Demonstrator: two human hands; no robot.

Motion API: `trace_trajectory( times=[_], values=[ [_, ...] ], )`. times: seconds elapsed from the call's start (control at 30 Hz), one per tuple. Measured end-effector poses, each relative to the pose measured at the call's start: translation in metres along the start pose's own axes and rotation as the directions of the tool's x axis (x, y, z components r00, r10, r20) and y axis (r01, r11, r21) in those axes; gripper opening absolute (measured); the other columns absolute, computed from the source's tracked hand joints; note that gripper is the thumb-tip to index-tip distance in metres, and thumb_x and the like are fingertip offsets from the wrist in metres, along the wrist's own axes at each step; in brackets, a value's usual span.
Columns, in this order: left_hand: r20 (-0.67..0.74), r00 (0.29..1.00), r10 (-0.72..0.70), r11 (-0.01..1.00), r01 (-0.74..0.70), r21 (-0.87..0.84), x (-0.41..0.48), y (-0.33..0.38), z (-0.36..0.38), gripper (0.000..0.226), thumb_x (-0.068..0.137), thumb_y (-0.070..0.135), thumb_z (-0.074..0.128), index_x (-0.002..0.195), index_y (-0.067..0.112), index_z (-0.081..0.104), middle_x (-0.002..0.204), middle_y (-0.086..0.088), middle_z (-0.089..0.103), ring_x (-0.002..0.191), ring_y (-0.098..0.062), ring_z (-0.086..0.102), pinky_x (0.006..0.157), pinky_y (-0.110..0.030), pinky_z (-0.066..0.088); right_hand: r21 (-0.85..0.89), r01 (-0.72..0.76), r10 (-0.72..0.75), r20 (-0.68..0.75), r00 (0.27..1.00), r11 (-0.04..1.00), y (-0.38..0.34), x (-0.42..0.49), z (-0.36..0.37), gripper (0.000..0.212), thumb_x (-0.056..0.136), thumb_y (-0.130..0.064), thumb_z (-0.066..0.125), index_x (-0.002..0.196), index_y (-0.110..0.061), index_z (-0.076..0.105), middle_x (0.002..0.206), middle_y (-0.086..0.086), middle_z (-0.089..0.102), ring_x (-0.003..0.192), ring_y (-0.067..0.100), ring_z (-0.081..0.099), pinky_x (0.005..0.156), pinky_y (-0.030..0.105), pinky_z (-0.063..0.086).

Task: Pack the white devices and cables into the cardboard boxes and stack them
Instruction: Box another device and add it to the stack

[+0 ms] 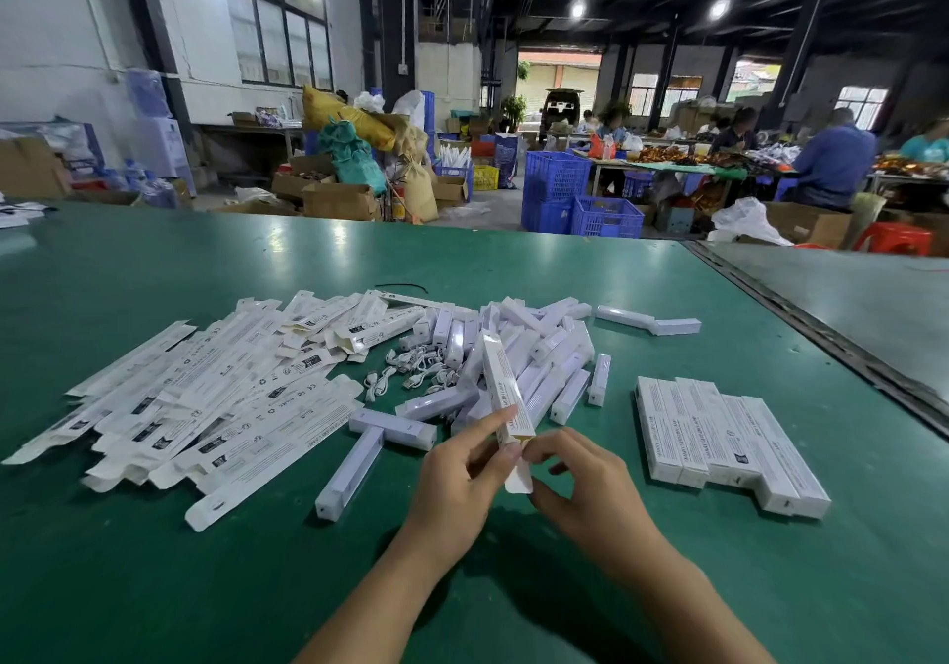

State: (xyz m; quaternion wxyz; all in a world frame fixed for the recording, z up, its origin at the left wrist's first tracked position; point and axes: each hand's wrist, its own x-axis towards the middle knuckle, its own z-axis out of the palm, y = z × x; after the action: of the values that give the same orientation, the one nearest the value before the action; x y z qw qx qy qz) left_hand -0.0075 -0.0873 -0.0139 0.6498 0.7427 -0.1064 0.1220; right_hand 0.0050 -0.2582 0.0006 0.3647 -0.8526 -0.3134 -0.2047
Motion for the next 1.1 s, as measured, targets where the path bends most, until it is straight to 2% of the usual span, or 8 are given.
trace_trajectory(
  times=[0.1, 0.2, 0.33, 0.43, 0.6, 0.8, 1.0, 1.1],
  values=[
    [-0.018, 1.0, -0.006, 1.0, 0.006, -0.011, 0.001, -0.001, 0.0, 0.034, 0.097, 0.026, 0.064, 0.118, 0.052, 0.066, 0.1, 0.008, 0.077, 0.098, -0.008, 0.071, 0.084, -0.017, 0.052, -0.045, 0.034, -0.036, -0.035, 0.999, 0.998, -0.002, 0.001, 0.0, 0.022, 0.077, -0.01, 0.078, 0.092, -0.019, 0.065, 0.124, -0.015, 0.055, 0.099, 0.003, 0.062, 0.08, 0.021, 0.051],
    [0.01, 0.999, -0.053, 0.997, 0.053, -0.063, 0.002, 0.001, -0.002, 0.036, 0.097, 0.022, 0.064, 0.116, 0.052, 0.068, 0.104, 0.01, 0.076, 0.104, -0.005, 0.069, 0.086, -0.013, 0.049, -0.026, 0.039, -0.04, -0.042, 0.998, 0.999, -0.004, 0.0, -0.002, 0.021, 0.078, -0.012, 0.079, 0.089, -0.022, 0.064, 0.132, -0.019, 0.055, 0.105, 0.003, 0.064, 0.086, 0.025, 0.052],
    [0.046, 0.995, -0.085, 0.991, 0.09, -0.1, 0.001, 0.0, -0.001, 0.032, 0.1, 0.021, 0.058, 0.125, 0.039, 0.067, 0.107, 0.003, 0.077, 0.108, -0.013, 0.07, 0.095, -0.021, 0.052, 0.032, 0.036, -0.033, -0.093, 0.995, 0.999, -0.005, 0.001, -0.001, 0.008, 0.087, -0.024, 0.073, 0.091, -0.023, 0.066, 0.125, -0.016, 0.061, 0.101, -0.005, 0.063, 0.088, 0.019, 0.051],
    [0.048, 0.995, -0.091, 0.986, 0.097, -0.138, 0.001, -0.001, 0.001, 0.031, 0.1, 0.016, 0.058, 0.126, 0.032, 0.068, 0.111, 0.001, 0.076, 0.109, -0.019, 0.07, 0.1, -0.032, 0.053, 0.05, 0.007, -0.001, -0.12, 0.993, 0.999, -0.005, 0.001, 0.002, 0.014, 0.088, -0.019, 0.073, 0.098, -0.019, 0.064, 0.118, -0.014, 0.064, 0.101, -0.002, 0.064, 0.084, 0.022, 0.054],
    [0.089, 0.993, -0.083, 0.984, 0.096, -0.153, -0.002, 0.0, 0.0, 0.039, 0.091, 0.02, 0.066, 0.129, 0.024, 0.067, 0.116, 0.004, 0.074, 0.115, -0.01, 0.066, 0.096, -0.017, 0.049, 0.085, -0.039, 0.051, -0.15, 0.987, 0.996, -0.007, 0.0, 0.003, 0.028, 0.088, -0.016, 0.072, 0.114, -0.02, 0.063, 0.105, -0.022, 0.063, 0.097, -0.003, 0.063, 0.083, 0.006, 0.047],
    [0.023, 0.999, -0.048, 0.994, 0.05, -0.101, -0.001, -0.001, 0.002, 0.036, 0.086, 0.028, 0.07, 0.117, 0.047, 0.069, 0.106, 0.008, 0.077, 0.105, -0.007, 0.069, 0.09, -0.02, 0.051, 0.042, 0.039, -0.029, -0.22, 0.975, 0.998, -0.011, 0.002, 0.004, 0.019, 0.085, -0.003, 0.072, 0.104, -0.008, 0.07, 0.108, -0.003, 0.07, 0.089, 0.004, 0.068, 0.084, 0.01, 0.051],
    [0.005, 0.999, -0.049, 0.996, 0.049, -0.078, -0.002, -0.003, 0.003, 0.037, 0.084, 0.037, 0.07, 0.118, 0.049, 0.065, 0.109, 0.012, 0.075, 0.108, -0.007, 0.068, 0.095, -0.024, 0.052, 0.035, 0.061, -0.051, -0.227, 0.972, 0.998, -0.009, 0.002, 0.006, 0.015, 0.082, 0.003, 0.074, 0.096, -0.003, 0.073, 0.106, 0.004, 0.071, 0.091, 0.01, 0.071, 0.082, 0.017, 0.056],
    [-0.001, 0.999, -0.055, 0.997, 0.054, -0.063, -0.003, -0.004, 0.002, 0.037, 0.089, 0.031, 0.071, 0.122, 0.047, 0.063, 0.106, 0.012, 0.076, 0.105, -0.005, 0.069, 0.093, -0.021, 0.052, 0.033, 0.058, -0.049, -0.227, 0.973, 0.998, -0.009, 0.003, 0.006, 0.013, 0.082, 0.003, 0.074, 0.093, -0.003, 0.073, 0.105, 0.004, 0.071, 0.089, 0.011, 0.071, 0.08, 0.018, 0.056]
  ],
)
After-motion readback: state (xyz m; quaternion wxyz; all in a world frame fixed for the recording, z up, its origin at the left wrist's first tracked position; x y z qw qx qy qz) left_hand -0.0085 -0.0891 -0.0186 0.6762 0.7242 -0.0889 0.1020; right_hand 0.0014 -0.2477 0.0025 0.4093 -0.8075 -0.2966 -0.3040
